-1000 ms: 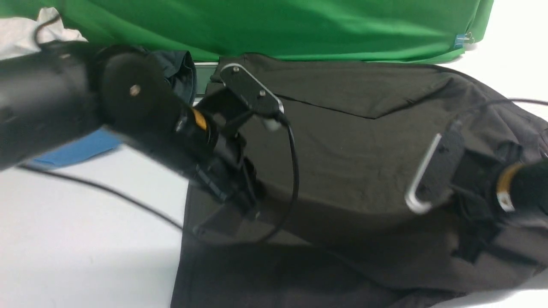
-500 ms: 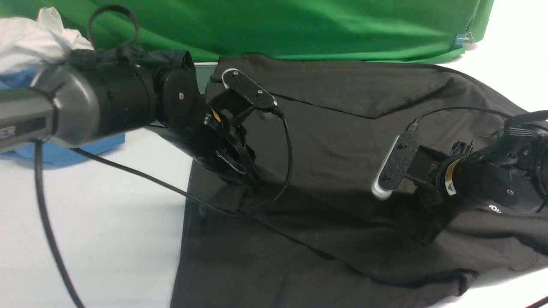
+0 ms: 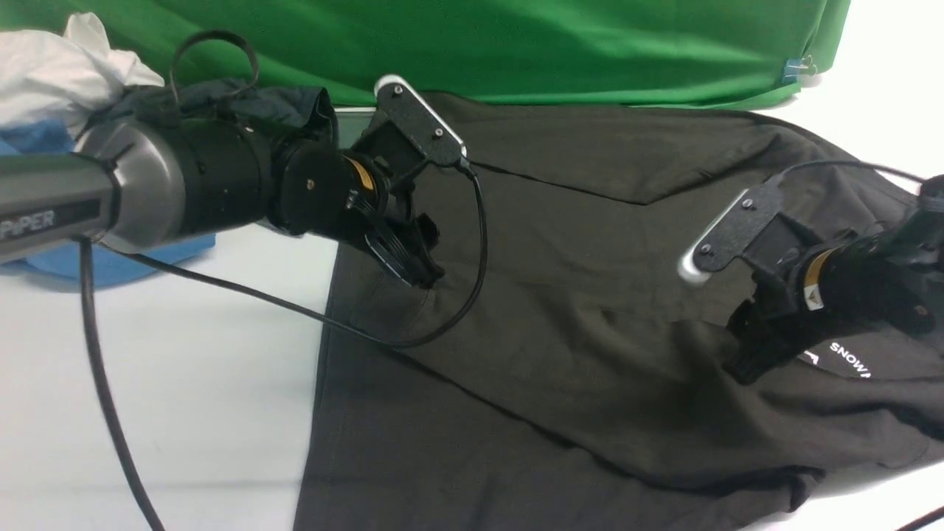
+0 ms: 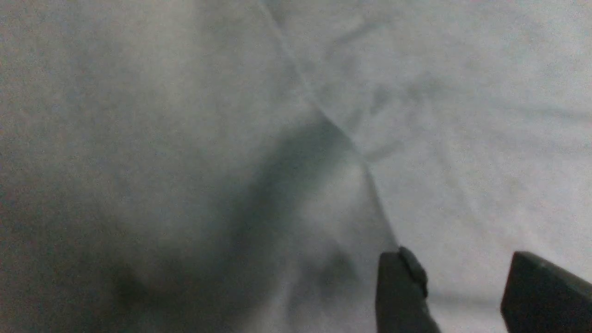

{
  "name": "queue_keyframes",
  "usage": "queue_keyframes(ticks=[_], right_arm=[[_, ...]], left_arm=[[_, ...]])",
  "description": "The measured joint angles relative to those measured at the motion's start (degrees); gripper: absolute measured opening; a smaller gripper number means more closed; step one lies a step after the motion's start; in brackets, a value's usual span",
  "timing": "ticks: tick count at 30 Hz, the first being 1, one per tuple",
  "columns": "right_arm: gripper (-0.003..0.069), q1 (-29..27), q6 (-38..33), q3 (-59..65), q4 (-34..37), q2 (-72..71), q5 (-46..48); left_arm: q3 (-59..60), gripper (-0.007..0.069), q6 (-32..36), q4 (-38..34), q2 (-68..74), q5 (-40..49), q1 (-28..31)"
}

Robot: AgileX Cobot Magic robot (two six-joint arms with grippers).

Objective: Fold a long-sleeved shirt on a white desktop.
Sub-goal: 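Fold the left side of the black T-shirt inward over its body, then grab the top left corner of the dark shirt with the left gripper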

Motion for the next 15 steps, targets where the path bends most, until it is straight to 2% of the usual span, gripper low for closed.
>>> queue_keyframes(ticks=[2, 4, 6, 8, 9, 10, 11, 12, 15], right_arm=[[0.0335, 0.00, 1.70, 0.00, 0.14, -2.73, 1.33], [0.0335, -0.11, 3.76, -0.20, 1.97, -5.79, 2.91], [0.0335, -0.64, 3.92, -1.22, 4.35, -6.95, 5.55], [0.0335, -2.56, 0.11, -3.36, 9.44, -6.76, 10.38], [0.0335, -3.10, -0.49, -3.80, 10.02, -6.46, 11.61], [0.0339, -5.59, -6.46, -5.28, 15.16, -4.65, 16.24], [0.0340, -6.25, -7.05, -5.54, 15.69, -4.08, 17.22], [0.0356, -8.19, -10.73, -5.92, 18.61, -2.35, 19.66], [0.0402, -11.50, -12.47, -6.07, 20.75, 0.23, 22.50]], left_arm=[[0.00, 0.0232, -1.61, -0.32, -2.03, 2.68, 0.00], [-0.11, 0.0100, -2.26, -2.67, -4.86, 8.21, 0.00], [-0.11, 0.0041, -2.42, -6.13, -6.70, 12.58, 0.00], [-0.11, 0.0020, -1.08, -11.70, -8.54, 17.39, 0.00], [-0.11, 0.0019, -0.76, -12.22, -8.78, 17.81, 0.00], [-0.11, 0.0018, 1.08, -16.71, -9.52, 21.58, -0.07], [-0.11, 0.0018, 1.63, -17.17, -9.66, 21.99, -0.08], [-0.03, 0.0018, 2.83, -19.37, -10.02, 24.07, -0.49], [1.91, 0.0018, 4.51, -21.12, -11.41, 25.92, -2.36]])
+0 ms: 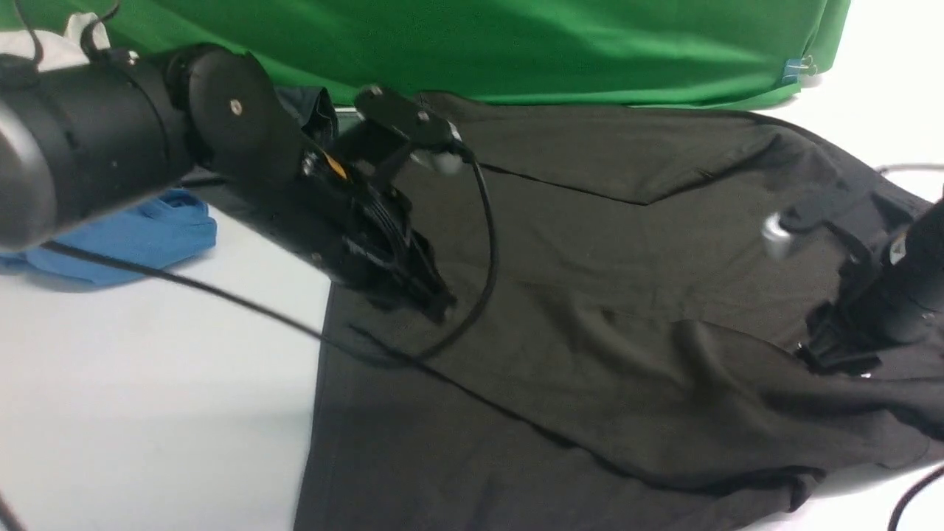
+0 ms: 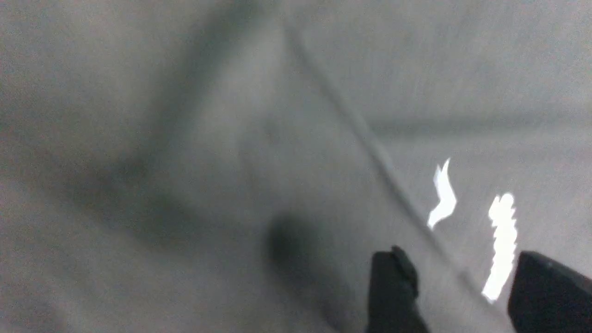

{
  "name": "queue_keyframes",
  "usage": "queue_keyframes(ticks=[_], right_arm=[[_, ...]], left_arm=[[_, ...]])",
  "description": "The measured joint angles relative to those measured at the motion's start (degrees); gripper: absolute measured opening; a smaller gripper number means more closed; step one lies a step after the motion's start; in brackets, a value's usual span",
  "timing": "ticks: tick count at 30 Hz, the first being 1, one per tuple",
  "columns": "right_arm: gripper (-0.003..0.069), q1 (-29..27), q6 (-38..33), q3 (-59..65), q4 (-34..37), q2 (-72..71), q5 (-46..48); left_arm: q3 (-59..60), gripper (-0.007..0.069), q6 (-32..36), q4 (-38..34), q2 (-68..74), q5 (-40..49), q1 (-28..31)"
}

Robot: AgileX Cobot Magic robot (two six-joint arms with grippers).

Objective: Fold a long-sleeved shirt on a white desktop.
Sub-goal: 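Grab the top left corner of the dark shirt with the left gripper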

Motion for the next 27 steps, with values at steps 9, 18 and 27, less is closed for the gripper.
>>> queue_keyframes(ticks=[9, 18, 27], right_arm=[[0.0460, -11.83, 9.76, -0.13, 1.28, 0.36, 6.20], [0.0474, -16.61, 11.24, -0.06, 1.69, -0.55, 6.50], [0.0570, -20.08, 21.16, -0.02, 2.24, 1.10, 6.24]], left_arm=[[15.43, 0.0018, -0.26, -1.15, -9.30, -3.07, -11.41], [17.70, 0.0018, -0.26, -1.90, -10.66, -6.62, -11.88], [17.71, 0.0018, -0.26, -2.54, -10.71, -6.31, -11.88]])
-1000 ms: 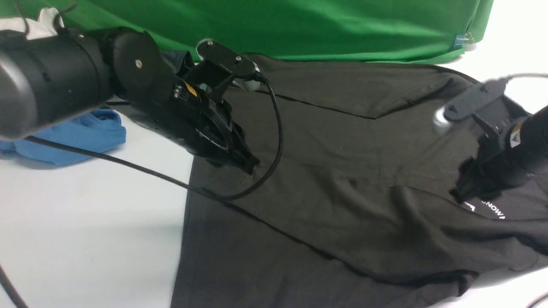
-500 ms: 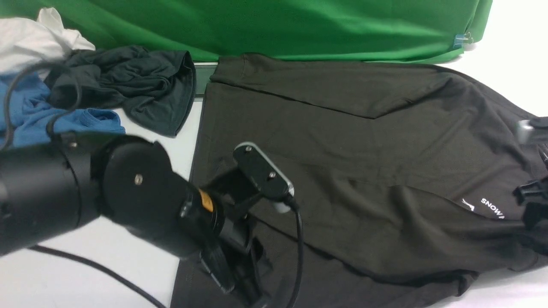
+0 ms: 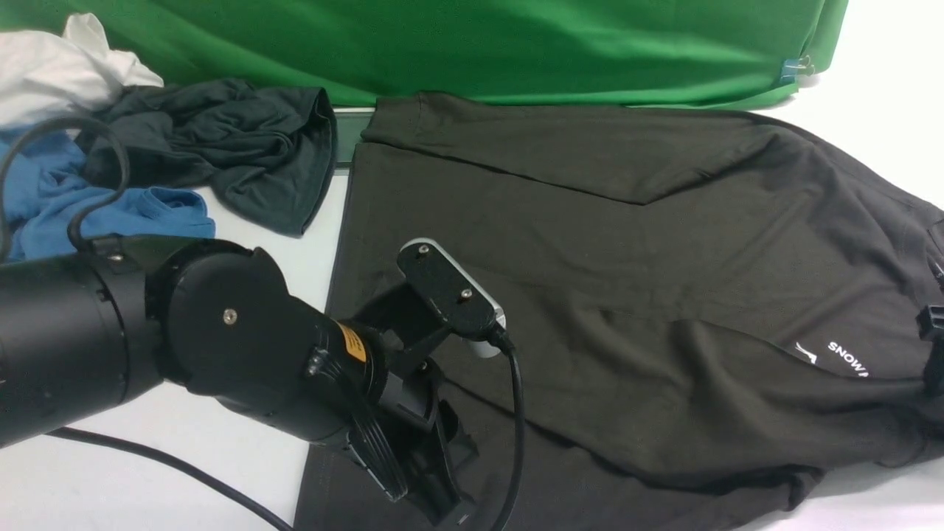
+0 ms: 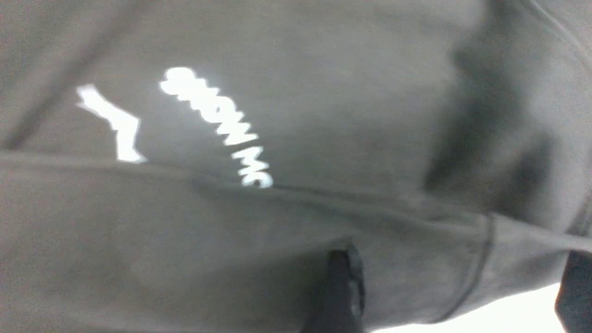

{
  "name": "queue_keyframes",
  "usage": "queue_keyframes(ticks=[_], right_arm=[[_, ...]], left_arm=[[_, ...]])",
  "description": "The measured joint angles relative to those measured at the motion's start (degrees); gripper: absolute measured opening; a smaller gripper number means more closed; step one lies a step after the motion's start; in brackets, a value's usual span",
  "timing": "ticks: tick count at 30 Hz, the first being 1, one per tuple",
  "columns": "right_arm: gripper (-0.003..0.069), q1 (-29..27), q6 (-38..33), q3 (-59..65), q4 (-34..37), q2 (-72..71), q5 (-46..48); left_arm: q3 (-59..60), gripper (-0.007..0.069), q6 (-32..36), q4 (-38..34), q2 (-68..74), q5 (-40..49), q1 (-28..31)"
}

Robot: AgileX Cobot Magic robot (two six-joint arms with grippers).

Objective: Fold a long-sleeved shirt on a white desktop.
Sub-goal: 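Grab the top left corner of the dark shirt with the left gripper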

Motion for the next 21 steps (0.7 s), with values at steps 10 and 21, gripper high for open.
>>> queue_keyframes(ticks=[10, 21], right_arm=[[0.0456, -0.50, 1.22, 0.58, 3.15, 2.40, -3.27], [0.0087, -0.55, -4.05, 0.71, 3.40, 5.27, -3.26]], left_arm=[[0.00, 0.0018, 0.00, -0.96, 0.00, 0.12, 0.00], [0.00, 0.0018, 0.00, -1.00, 0.00, 0.18, 0.00]])
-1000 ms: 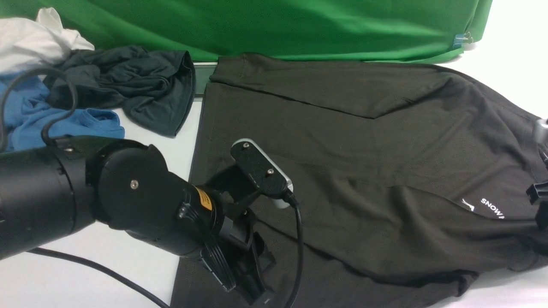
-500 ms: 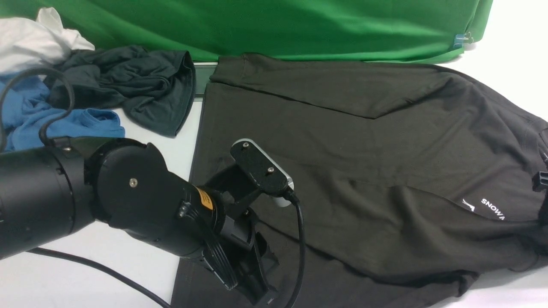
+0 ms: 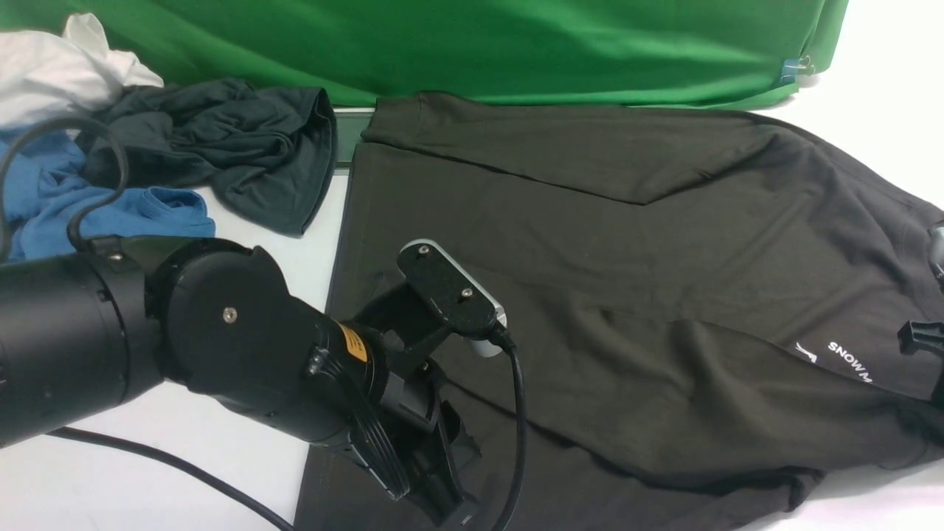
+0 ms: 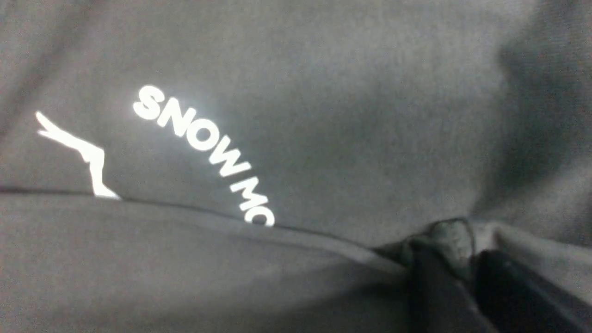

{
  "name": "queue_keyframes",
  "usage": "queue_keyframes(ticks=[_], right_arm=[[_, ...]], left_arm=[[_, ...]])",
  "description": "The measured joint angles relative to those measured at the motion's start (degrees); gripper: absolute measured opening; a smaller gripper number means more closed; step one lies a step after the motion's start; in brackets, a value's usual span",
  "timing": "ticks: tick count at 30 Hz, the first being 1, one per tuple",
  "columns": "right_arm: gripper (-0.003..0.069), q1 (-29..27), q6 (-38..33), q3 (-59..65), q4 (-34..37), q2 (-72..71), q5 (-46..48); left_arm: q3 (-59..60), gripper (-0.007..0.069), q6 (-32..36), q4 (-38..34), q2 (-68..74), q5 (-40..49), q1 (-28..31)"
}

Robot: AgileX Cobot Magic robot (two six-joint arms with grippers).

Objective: Fold a long-sleeved shirt on a white desktop.
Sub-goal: 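Grab the top left corner of the dark shirt with the left gripper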

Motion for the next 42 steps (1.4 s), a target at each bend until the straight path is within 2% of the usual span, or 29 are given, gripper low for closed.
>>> queue_keyframes(ticks=[2, 7, 12, 23, 27, 32, 34, 36, 38, 41, 42], right_arm=[[0.0055, 0.00, -1.07, 0.00, -0.15, 0.00, 0.39], [0.0050, 0.00, -1.10, 0.00, -3.01, -0.93, 1.24], [0.0050, 0.00, 5.49, 0.00, -10.67, -6.33, 0.70], [0.0051, 0.00, 7.29, 0.00, -13.49, -6.35, -0.28], [0.0111, 0.00, 8.14, 0.00, -16.28, -5.37, 0.64], [0.0387, 0.00, 12.54, 0.06, -19.67, -7.34, 1.13], [0.0454, 0.36, 13.16, 0.06, -19.26, -10.51, 1.69], [0.0466, 1.21, 13.11, 0.06, -17.67, -14.01, 2.71], [0.0449, 2.75, 12.04, 0.40, -15.19, -17.20, 3.11], [0.0347, 7.96, 9.26, 2.11, -9.31, -21.65, 3.57], [0.0338, 8.34, 9.01, 2.18, -8.91, -21.78, 3.67]], left_arm=[[0.00, 0.0018, 0.00, 0.00, 0.00, 0.14, 0.00], [0.00, 0.0018, 0.00, 0.00, 0.00, 0.60, 0.00], [0.00, 0.0018, 0.00, 0.05, 0.00, 1.19, 0.00], [0.00, 0.0018, 0.00, 0.98, 0.00, 2.89, 0.00], [0.00, 0.0018, 0.14, 1.19, 0.00, 3.68, 0.00], [0.05, 0.0018, 0.37, 2.33, -1.41, 4.17, 0.00], [0.05, 0.0018, 0.37, 2.64, -2.65, 4.17, 0.00], [0.10, 0.0018, 0.37, 2.68, -3.73, 4.21, 0.00], [0.10, 0.0018, 0.37, 2.62, -4.37, 4.21, 0.00], [0.10, 0.0018, 0.37, 1.92, -4.70, 4.21, 0.00], [0.10, 0.0018, 0.37, 1.82, -4.70, 4.21, 0.00]])
